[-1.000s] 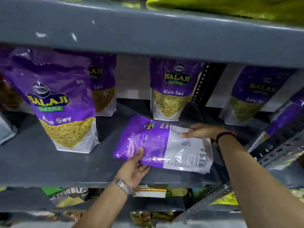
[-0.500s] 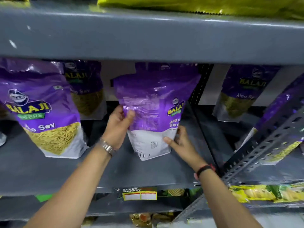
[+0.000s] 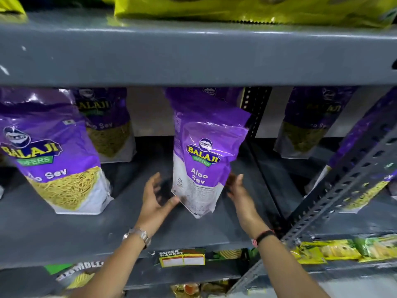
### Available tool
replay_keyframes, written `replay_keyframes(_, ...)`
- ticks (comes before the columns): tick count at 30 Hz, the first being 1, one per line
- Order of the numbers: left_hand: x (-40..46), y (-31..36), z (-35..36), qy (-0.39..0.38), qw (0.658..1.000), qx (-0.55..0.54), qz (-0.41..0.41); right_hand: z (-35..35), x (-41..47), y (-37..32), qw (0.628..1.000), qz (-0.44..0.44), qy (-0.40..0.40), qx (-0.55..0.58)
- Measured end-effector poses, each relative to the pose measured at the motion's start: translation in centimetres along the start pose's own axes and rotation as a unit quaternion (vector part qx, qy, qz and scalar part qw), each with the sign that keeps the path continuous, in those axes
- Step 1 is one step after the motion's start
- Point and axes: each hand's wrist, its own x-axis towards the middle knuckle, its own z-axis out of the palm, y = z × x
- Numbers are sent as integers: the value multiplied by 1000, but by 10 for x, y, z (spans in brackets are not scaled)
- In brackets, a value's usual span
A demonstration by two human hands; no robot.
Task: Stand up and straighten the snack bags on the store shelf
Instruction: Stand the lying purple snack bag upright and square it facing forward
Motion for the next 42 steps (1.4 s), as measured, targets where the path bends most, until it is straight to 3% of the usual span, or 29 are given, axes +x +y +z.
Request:
replay_keyframes(3,-11,-3,17,-59,997,53,24,13,-8,1,998,-18,-63,-20)
replay_keyframes(6,-5,-7,20,-125,986,110,31,10,-13,9,997,-70,13,-42)
replay_keyframes(9,-2,-13,16,-74,988,137,14,4,-10,9,995,-73,49,-51)
replay_keyframes(14,-28,-8,25,-63,987,135,55,14,-9,16,995,-68,-63,-31)
replay_keyframes(18,3,-4,6,-74,976,204,31,12,-22,24,991,-119,67,-10)
replay_keyframes(20,20,-10,-7,-59,983,174,13,3,-18,24,985,-125,119,-28)
replay_keyframes(22,25,-18,-14,-49,989,138,5,-4,-9,20,989,-108,85,-53)
replay_keyframes(25,19,-16,-6,-102,984,143,2,-11,2,19,993,-50,-71,-76)
replay_keyframes(27,20,-14,0,-119,979,164,4,-12,6,27,986,-38,-112,-116)
replay_keyframes(31,31,-12,4,-90,975,199,-24,-15,13,35,984,-34,-81,-153)
replay_keyframes(37,24,-19,14,-76,962,263,3,-22,16,31,981,-38,-89,-169)
replay_keyframes(42,25,-17,24,-57,960,275,-4,-26,17,36,980,-52,-41,-190)
